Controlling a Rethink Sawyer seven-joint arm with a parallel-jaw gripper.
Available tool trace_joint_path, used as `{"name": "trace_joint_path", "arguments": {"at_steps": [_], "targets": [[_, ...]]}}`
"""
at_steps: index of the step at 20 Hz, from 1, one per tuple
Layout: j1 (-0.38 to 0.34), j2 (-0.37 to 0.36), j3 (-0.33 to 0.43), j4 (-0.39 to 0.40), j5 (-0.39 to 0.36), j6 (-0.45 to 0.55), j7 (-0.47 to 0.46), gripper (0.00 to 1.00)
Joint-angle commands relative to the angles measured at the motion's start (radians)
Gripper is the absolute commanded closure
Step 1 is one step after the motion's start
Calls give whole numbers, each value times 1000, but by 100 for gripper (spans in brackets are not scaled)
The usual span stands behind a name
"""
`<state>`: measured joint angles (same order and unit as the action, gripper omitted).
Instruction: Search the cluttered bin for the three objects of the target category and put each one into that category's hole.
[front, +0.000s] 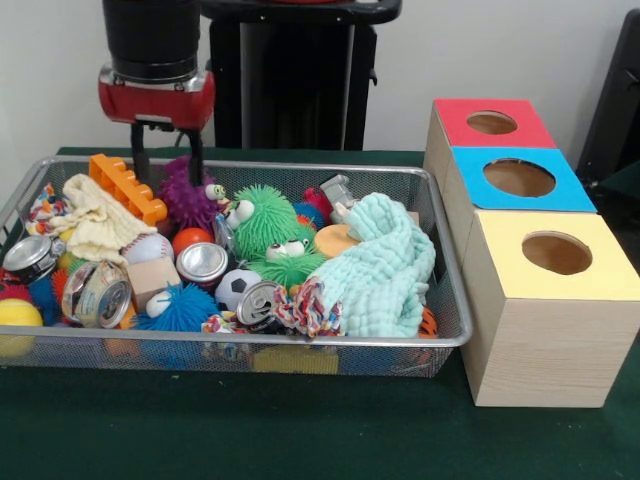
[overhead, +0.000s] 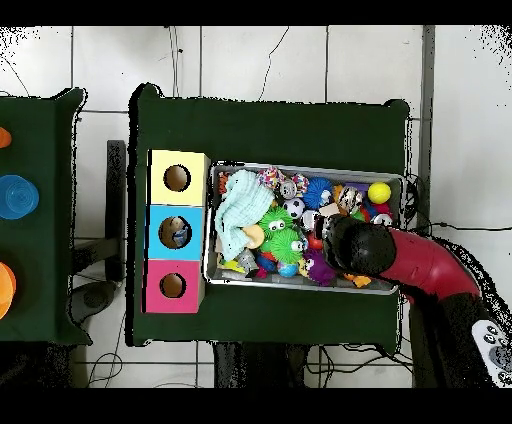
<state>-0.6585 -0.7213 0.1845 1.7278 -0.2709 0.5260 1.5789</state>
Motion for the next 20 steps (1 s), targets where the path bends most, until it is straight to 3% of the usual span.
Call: {"name": "trace_joint_path", "arguments": {"at_steps": [1, 6, 10, 17, 20], "targets": [[-1, 78, 78, 35, -9, -36, 42, 0], [125, 81, 0, 8, 2, -40, 172, 0], [181, 92, -28, -12, 36, -29, 214, 0], [211, 111, -43, -39, 98, -6, 216, 0], [234, 149, -98, -49, 105, -49, 259, 0]]}}
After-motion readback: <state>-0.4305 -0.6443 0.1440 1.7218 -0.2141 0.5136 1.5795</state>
